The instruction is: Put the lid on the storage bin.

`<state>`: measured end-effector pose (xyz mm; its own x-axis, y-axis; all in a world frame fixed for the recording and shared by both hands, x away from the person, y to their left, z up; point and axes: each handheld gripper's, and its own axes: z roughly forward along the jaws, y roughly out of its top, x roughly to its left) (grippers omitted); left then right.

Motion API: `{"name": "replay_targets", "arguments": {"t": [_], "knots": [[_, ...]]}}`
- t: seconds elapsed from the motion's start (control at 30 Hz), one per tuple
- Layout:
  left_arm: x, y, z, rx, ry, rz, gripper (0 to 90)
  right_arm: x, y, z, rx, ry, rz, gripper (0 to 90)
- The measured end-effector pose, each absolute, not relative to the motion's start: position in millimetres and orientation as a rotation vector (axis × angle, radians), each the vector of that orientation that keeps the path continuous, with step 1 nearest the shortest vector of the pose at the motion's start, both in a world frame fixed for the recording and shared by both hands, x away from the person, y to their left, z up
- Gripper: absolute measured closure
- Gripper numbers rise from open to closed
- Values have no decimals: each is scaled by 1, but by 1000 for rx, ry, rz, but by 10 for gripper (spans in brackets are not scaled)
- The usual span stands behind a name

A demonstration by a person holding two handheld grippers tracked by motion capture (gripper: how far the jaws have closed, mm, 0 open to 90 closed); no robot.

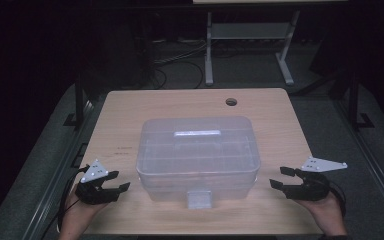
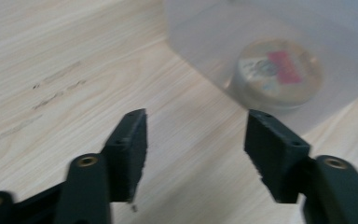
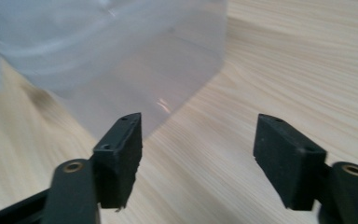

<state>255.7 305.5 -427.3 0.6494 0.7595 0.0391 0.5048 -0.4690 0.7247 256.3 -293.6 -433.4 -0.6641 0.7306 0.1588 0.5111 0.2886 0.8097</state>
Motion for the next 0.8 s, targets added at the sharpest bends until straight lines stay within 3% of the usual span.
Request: {"name": "replay_targets", "arguments": {"t": [0.3,0.53,0.8], "knots": [[261,309,-443,2225,1026,476,181,255,-305,-450,1229,2265,1247,219],[263,313,-453,2245,1038,481,148,255,-303,-458,1242,2234,1179,150],[262,316,-460,2259,1028,475,145,257,-300,-467,1253,2232,1121,130]]}}
